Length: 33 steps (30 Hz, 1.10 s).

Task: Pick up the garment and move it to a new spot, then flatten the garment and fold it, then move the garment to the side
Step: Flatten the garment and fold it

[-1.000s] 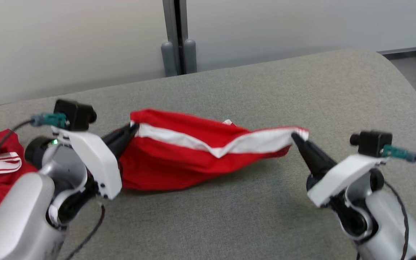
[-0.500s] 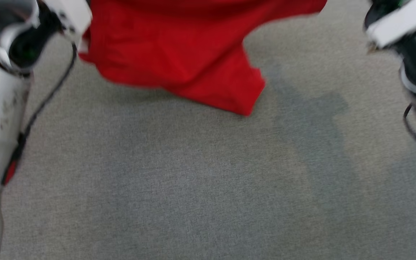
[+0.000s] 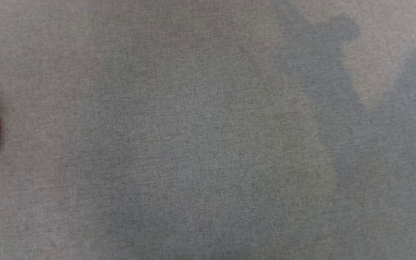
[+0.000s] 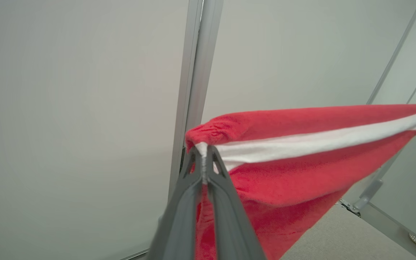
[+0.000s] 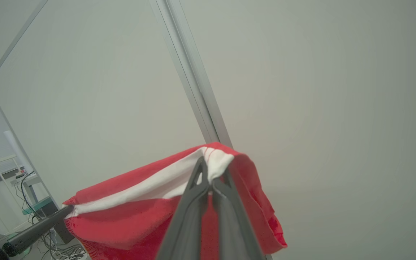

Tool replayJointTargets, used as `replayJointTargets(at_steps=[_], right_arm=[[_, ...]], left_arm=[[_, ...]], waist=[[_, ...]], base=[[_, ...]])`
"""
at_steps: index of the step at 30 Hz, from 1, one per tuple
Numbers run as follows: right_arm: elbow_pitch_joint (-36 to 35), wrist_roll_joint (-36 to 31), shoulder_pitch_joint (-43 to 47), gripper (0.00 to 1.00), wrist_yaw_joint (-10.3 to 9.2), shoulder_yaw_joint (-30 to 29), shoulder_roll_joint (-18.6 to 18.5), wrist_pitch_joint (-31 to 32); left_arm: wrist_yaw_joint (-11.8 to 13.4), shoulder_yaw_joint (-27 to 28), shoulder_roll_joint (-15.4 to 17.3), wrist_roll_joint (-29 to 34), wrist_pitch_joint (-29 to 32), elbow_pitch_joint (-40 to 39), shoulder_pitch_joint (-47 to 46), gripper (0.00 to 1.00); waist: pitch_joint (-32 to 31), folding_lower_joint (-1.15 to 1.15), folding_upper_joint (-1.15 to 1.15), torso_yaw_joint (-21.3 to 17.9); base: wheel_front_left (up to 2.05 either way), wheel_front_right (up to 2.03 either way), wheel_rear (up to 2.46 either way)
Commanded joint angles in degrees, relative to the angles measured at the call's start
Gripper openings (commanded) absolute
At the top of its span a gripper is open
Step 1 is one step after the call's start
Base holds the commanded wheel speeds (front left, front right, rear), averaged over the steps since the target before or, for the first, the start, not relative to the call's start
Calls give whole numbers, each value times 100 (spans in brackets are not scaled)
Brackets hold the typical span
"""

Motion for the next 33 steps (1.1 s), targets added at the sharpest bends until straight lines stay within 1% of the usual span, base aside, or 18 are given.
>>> replayJointTargets(at_steps=[1, 6, 10, 15, 19, 21, 23, 25, 26, 30, 33], right_arm=[[33, 62, 20, 0, -2, 184, -75, -5], [-53, 195, 523, 0, -1, 816, -350, 73], [-199, 395, 1227, 0, -1, 1386, -568, 300], [-392, 628, 2126, 0, -1, 2009, -878, 666], [-593, 820, 2789, 0, -1, 2381, -1095, 974], [-737, 896, 3085, 0, -1, 2551, -1227, 1130], [-920, 982, 3386, 0, -2, 2698, -1365, 1268], [-1083, 1040, 3661, 0, -2, 2804, -1540, 1395], [-1083, 1040, 3661, 0, -2, 2804, -1540, 1395], [-1409, 1334, 4246, 0, -2, 2827, -1868, 1654], [-1809, 1581, 4654, 0, -2, 2774, -2140, 1822]], left_arm=[[-3, -165, 10, -192, -52, 10, 46, 0], [-3, -851, 167, -522, 96, 60, 583, 0], [-3, -1354, 382, -799, 278, -87, 1266, 0], [-3, -1691, 597, -1435, 772, -445, 2319, 0], [-3, -1842, 817, -2066, 1245, -941, 3295, 0], [2, -1939, 971, -2252, 1437, -1202, 3762, 0], [85, -2047, 1114, -2385, 1614, -1517, 4214, 0], [238, -2105, 1312, -2544, 1773, -1881, 4600, 0], [238, -2105, 1312, -2544, 1773, -1881, 4600, 0], [605, -2207, 1732, -2901, 2144, -2836, 5319, 0], [911, -2240, 2123, -3108, 2360, -3595, 5741, 0]], waist=[[43, 0, 0, -1], [-45, 0, 0, 17], [-328, 0, 0, 0], [-919, 0, 0, -19], [-1457, 0, 0, -56], [-1693, 0, 0, -82], [-1915, 0, 0, -95], [-2084, 0, 0, -108], [-2084, 0, 0, -108], [-2339, 0, 0, -101], [-2414, 0, 0, -55]], base=[[0, 0, 0], [0, 0, 0], [0, 0, 0], [0, 0, 0], [0, 0, 0], [0, 0, 0], [0, 0, 0], [0, 0, 0], [0, 0, 0], [0, 0, 0], [0, 0, 0]])
